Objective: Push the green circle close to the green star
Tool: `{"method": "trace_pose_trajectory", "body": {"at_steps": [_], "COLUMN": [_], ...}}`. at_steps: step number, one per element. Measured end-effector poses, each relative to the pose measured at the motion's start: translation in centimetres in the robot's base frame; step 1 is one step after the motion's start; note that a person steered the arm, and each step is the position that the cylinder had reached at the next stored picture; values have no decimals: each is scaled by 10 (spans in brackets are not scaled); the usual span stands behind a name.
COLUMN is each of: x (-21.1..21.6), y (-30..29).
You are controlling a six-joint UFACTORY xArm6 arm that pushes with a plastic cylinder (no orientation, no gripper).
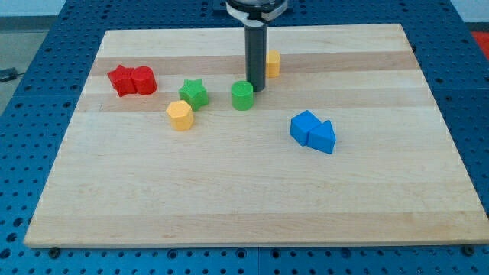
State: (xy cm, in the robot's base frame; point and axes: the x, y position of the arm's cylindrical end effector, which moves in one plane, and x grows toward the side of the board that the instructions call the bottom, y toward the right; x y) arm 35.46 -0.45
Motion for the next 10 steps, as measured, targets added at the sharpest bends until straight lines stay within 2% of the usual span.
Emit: {"method": "trace_pose_trajectory", "body": {"at_steps": [2,4,5,7,8,9,10], "x": [-3,3,8,8,8,22,42], "y": [-49,17,12,-35,-26,11,12]}}
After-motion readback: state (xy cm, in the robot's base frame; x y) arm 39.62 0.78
